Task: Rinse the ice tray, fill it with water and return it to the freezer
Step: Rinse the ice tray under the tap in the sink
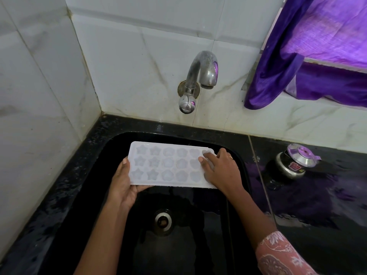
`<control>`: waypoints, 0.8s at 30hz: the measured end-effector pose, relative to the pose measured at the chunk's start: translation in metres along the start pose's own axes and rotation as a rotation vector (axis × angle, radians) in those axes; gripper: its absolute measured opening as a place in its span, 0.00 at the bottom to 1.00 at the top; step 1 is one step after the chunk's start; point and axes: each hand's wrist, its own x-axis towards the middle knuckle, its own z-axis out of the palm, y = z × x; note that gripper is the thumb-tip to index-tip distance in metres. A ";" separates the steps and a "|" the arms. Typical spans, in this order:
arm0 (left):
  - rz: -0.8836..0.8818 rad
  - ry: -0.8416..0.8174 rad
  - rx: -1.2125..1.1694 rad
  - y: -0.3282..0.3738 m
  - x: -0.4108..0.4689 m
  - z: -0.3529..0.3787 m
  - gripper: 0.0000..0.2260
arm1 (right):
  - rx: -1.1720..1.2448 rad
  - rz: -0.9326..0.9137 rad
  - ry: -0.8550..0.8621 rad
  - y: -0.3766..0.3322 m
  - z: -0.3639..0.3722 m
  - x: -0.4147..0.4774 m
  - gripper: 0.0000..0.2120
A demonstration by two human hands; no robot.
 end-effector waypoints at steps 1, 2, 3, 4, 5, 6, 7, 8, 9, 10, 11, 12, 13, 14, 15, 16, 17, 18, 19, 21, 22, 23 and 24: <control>0.005 0.002 -0.001 0.000 -0.001 0.001 0.13 | 0.008 0.002 -0.005 0.000 -0.001 0.000 0.20; 0.007 0.006 -0.002 0.000 -0.001 0.001 0.13 | 0.015 0.002 -0.005 0.000 -0.001 -0.001 0.19; 0.007 0.009 -0.005 0.000 -0.001 0.002 0.13 | 0.024 0.002 -0.005 0.001 -0.001 -0.001 0.19; 0.007 0.012 -0.008 0.000 -0.001 0.002 0.13 | 0.041 0.006 -0.007 0.001 -0.001 0.000 0.18; 0.008 0.014 -0.009 0.000 -0.002 0.002 0.13 | 0.063 0.014 -0.013 0.002 -0.001 0.000 0.18; 0.009 0.015 -0.007 0.000 -0.002 0.003 0.13 | 0.085 0.023 -0.020 0.002 -0.001 0.001 0.17; 0.010 0.015 -0.004 0.001 -0.002 0.003 0.13 | 0.101 0.031 -0.026 0.002 -0.001 0.001 0.17; 0.012 0.014 0.001 0.001 -0.002 0.004 0.12 | 0.111 0.039 -0.028 0.001 0.000 0.002 0.17; 0.012 0.012 0.004 0.001 -0.002 0.005 0.12 | 0.115 0.045 -0.021 0.000 0.000 0.001 0.17; 0.011 0.011 0.006 0.000 -0.002 0.006 0.12 | 0.118 0.046 -0.004 -0.001 0.000 0.001 0.16; 0.009 0.010 0.008 0.000 -0.002 0.007 0.12 | 0.116 0.036 0.021 -0.003 -0.002 0.000 0.16; 0.007 0.011 0.010 0.000 -0.002 0.008 0.12 | 0.111 0.011 0.049 -0.006 -0.003 0.000 0.15; 0.006 0.014 0.011 0.000 -0.002 0.008 0.12 | 0.101 -0.029 0.066 -0.009 -0.004 -0.001 0.15; 0.006 0.018 0.012 0.000 -0.002 0.008 0.12 | 0.086 -0.077 0.066 -0.011 -0.005 -0.001 0.14; 0.007 0.019 0.011 0.000 -0.002 0.008 0.12 | 0.067 -0.122 0.052 -0.013 -0.005 -0.001 0.15; 0.007 0.017 0.011 -0.001 -0.002 0.007 0.13 | 0.048 -0.153 0.030 -0.015 -0.005 0.000 0.15; 0.005 0.013 0.013 -0.001 -0.002 0.007 0.13 | 0.033 -0.166 0.007 -0.016 -0.004 0.000 0.15; 0.001 0.010 0.015 -0.002 -0.002 0.007 0.13 | 0.021 -0.167 -0.010 -0.016 -0.004 0.002 0.16; -0.003 0.008 0.014 -0.002 -0.002 0.007 0.13 | 0.010 -0.166 -0.019 -0.017 -0.003 0.003 0.16; -0.014 0.012 0.001 -0.003 -0.002 0.006 0.14 | -0.005 -0.165 -0.027 -0.017 -0.002 0.006 0.15; -0.016 0.015 -0.007 -0.003 -0.002 0.005 0.14 | -0.006 -0.166 -0.035 -0.017 -0.001 0.007 0.16; -0.016 0.014 -0.012 -0.003 -0.002 0.005 0.14 | -0.004 -0.166 -0.045 -0.017 -0.001 0.007 0.16; -0.015 0.012 -0.014 -0.004 -0.002 0.005 0.14 | -0.001 -0.166 -0.057 -0.017 -0.002 0.007 0.16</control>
